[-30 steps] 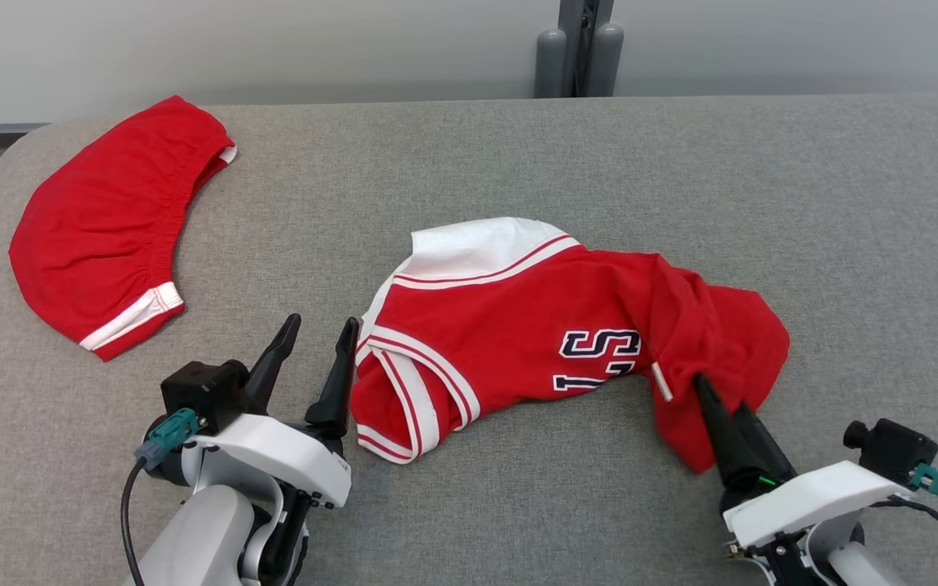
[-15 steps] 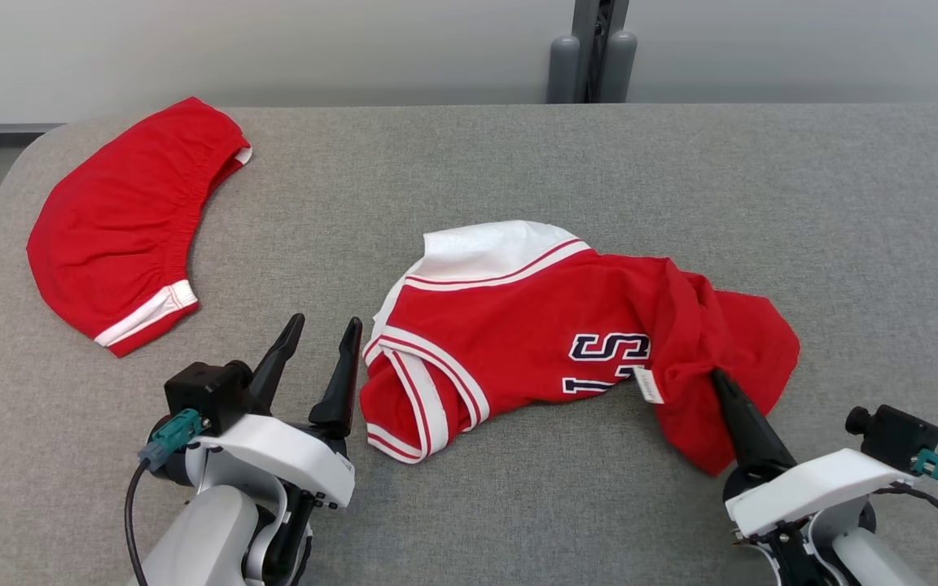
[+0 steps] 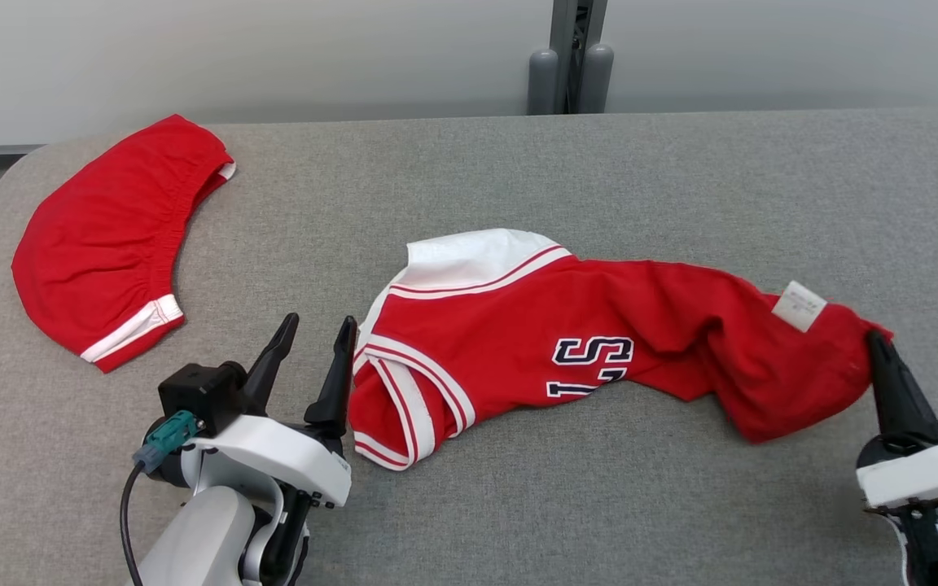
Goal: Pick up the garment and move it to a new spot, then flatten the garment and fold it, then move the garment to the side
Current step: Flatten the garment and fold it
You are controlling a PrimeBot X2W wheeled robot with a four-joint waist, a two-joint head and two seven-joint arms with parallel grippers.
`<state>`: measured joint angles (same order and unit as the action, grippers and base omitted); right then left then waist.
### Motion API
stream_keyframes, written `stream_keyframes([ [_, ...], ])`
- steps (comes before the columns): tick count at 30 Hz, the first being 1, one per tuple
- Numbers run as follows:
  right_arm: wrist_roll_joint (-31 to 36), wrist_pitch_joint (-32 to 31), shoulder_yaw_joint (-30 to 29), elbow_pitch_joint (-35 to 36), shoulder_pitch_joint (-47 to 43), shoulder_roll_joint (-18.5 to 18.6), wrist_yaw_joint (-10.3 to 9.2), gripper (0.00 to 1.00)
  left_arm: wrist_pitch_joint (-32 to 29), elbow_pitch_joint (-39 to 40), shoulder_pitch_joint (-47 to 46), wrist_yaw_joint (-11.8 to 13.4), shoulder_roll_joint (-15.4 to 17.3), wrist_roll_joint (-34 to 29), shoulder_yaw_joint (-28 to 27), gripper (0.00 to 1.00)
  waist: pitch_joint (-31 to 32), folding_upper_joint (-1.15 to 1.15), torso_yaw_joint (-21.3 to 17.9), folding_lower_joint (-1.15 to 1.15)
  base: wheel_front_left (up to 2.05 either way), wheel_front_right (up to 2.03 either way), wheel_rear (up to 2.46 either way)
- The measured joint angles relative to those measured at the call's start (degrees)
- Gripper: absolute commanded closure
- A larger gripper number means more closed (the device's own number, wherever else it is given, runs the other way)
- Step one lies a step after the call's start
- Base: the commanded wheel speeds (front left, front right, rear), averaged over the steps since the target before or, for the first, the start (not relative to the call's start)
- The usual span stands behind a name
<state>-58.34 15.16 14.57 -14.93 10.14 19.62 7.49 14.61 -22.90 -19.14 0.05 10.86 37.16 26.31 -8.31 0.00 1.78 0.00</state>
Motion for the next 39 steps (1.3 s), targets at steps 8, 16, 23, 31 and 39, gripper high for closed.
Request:
stream_keyframes([
  [8, 7.8, 0.0, -9.0, -3.4, -2.7, 2.3, 0.00, 1.00, 0.0, 0.3, 0.2, 0.0, 0.2, 0.1, 0.3, 0.00, 0.5, 0.00, -0.7, 0.00, 0.00, 0.00, 0.00],
  [16, 18.3, 0.0, -19.3, -8.2, -2.2, -1.9, 0.00, 1.00, 0.1, 0.7, 0.2, 0.2, 0.3, 0.2, 0.4, 0.00, 0.6, 0.00, -1.2, 0.00, 0.00, 0.00, 0.00],
  [23, 23.1, 0.0, -18.8, -11.9, -0.8, -5.1, 0.00, 0.00, 0.1, 0.5, 0.2, 0.2, 0.1, 0.3, 0.7, 0.00, 1.2, 0.00, -0.9, 0.00, 0.00, 0.00, 0.00],
  [31, 26.0, 0.0, -21.5, -6.2, -0.1, -6.2, 0.00, 0.00, 0.1, 0.4, 1.2, 0.3, 0.1, 0.7, 0.9, 0.00, 2.1, 0.00, -0.3, 0.00, 0.00, 0.00, 0.00],
  [39, 25.8, 0.0, -15.6, -0.4, -1.3, -6.9, 0.00, 0.00, 0.2, 1.1, 2.7, 0.5, -0.2, 0.7, 0.4, 0.00, 3.5, 0.00, 0.3, 0.00, 0.00, 0.00, 0.00],
])
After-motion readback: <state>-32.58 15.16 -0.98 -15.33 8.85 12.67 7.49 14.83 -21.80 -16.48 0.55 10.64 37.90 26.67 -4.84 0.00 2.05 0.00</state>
